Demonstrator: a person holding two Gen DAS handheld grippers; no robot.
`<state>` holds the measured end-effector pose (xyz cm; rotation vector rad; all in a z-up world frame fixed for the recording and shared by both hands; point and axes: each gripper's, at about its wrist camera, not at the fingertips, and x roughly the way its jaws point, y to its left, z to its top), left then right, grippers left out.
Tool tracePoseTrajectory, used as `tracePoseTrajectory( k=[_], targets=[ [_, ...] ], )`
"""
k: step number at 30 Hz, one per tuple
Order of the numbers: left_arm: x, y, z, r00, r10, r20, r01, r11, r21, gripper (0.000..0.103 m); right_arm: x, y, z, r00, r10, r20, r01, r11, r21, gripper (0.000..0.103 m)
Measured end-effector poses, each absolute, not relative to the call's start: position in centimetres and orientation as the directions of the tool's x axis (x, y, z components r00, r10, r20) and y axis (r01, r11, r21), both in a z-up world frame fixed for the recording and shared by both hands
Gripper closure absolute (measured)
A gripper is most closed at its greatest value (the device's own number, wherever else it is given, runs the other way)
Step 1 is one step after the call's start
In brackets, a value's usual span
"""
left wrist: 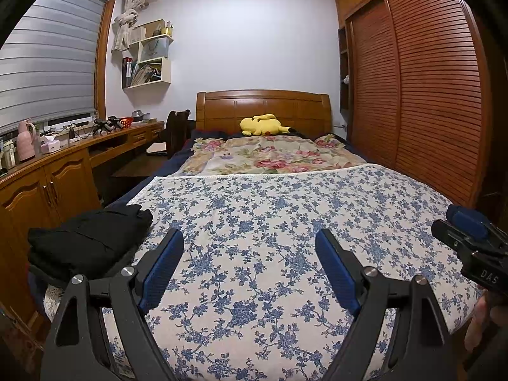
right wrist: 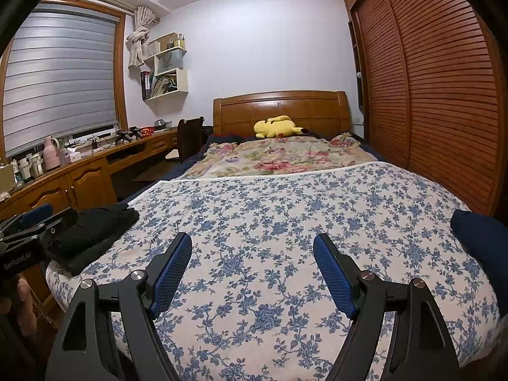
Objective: Fold large clothes
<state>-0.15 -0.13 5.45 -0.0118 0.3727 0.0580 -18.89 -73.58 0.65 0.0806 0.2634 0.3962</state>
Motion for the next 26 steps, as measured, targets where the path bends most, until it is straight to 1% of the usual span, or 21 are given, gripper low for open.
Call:
tracePoseTrajectory(
  k=[26],
  targets=[
    [-0.11,-0.59,5.13,0.928,0.049,-0.371,-0.053,0.999,0.0,0.018,-19.08,-73.62,0.71,0.89,0.39,-0.238,-0.368,0.92,0.135,0.023]
  ],
)
